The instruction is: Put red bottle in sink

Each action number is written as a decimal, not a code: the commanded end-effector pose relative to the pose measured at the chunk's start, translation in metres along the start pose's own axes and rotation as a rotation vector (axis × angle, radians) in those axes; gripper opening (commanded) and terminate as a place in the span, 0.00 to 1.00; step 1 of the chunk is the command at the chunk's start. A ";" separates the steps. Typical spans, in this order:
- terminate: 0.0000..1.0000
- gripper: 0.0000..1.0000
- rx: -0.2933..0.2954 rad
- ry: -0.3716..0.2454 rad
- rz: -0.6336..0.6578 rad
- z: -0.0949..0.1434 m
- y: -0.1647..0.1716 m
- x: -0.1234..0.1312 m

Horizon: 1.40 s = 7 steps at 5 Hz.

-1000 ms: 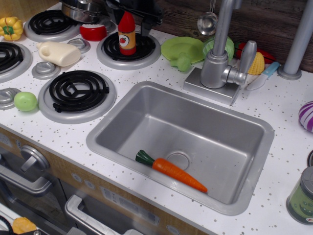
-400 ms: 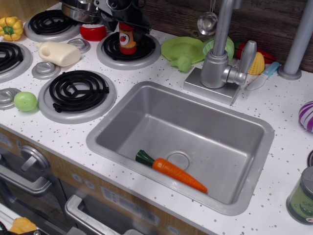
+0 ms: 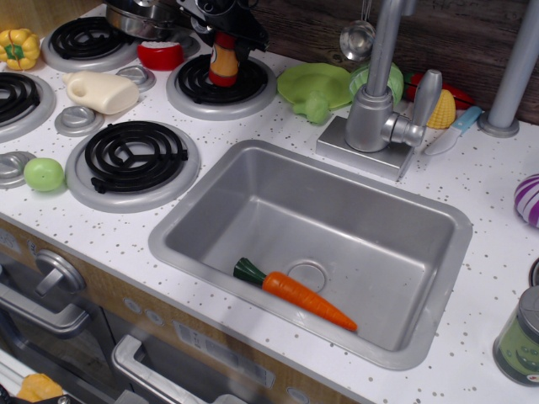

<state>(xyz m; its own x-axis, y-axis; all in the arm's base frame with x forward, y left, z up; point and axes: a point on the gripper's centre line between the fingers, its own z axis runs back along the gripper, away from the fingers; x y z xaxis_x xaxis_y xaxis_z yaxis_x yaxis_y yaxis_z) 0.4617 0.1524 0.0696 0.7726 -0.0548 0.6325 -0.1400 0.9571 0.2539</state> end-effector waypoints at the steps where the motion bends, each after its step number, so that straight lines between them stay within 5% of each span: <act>1: 0.00 0.00 0.011 -0.024 0.001 0.020 0.008 0.017; 3: 0.00 0.00 0.088 0.118 0.096 0.095 -0.021 -0.018; 4: 0.00 0.00 0.065 0.174 0.180 0.110 -0.056 -0.059; 5: 0.00 0.00 0.033 0.162 0.225 0.102 -0.086 -0.082; 7: 0.00 0.00 -0.049 0.043 0.283 0.056 -0.119 -0.108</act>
<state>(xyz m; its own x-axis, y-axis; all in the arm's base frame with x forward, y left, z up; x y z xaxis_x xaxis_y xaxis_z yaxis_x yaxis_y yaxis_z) 0.3571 0.0227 -0.0028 0.7571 0.2240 0.6137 -0.2976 0.9545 0.0188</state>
